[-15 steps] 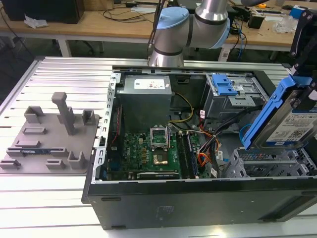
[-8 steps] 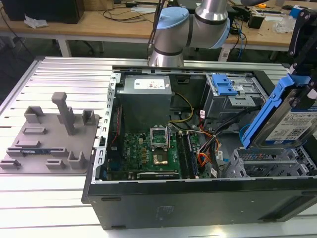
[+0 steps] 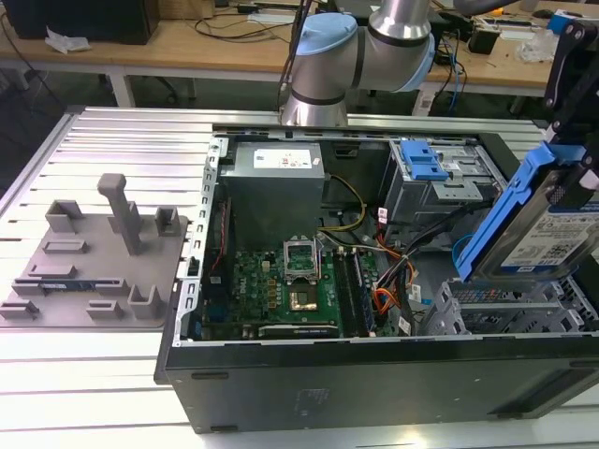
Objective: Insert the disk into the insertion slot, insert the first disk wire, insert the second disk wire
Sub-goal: 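Insert the disk into the insertion slot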
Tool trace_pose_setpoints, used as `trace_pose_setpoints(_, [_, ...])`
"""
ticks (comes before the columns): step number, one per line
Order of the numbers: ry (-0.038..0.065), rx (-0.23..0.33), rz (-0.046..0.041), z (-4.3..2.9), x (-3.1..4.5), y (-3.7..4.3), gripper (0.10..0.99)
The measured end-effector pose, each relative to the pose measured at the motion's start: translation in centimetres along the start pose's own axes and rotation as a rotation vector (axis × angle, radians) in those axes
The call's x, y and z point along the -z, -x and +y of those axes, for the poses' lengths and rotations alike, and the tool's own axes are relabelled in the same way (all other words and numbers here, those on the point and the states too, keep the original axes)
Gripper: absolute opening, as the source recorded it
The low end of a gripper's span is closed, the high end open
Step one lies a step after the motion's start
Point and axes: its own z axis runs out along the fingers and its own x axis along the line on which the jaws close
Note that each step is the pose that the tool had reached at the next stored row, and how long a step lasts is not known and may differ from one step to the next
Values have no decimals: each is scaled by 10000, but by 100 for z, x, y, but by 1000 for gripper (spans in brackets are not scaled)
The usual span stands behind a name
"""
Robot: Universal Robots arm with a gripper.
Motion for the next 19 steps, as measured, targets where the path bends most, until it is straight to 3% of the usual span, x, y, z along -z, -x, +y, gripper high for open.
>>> trace_pose_setpoints(19, [3, 5, 0, 1, -115, -9, 365])
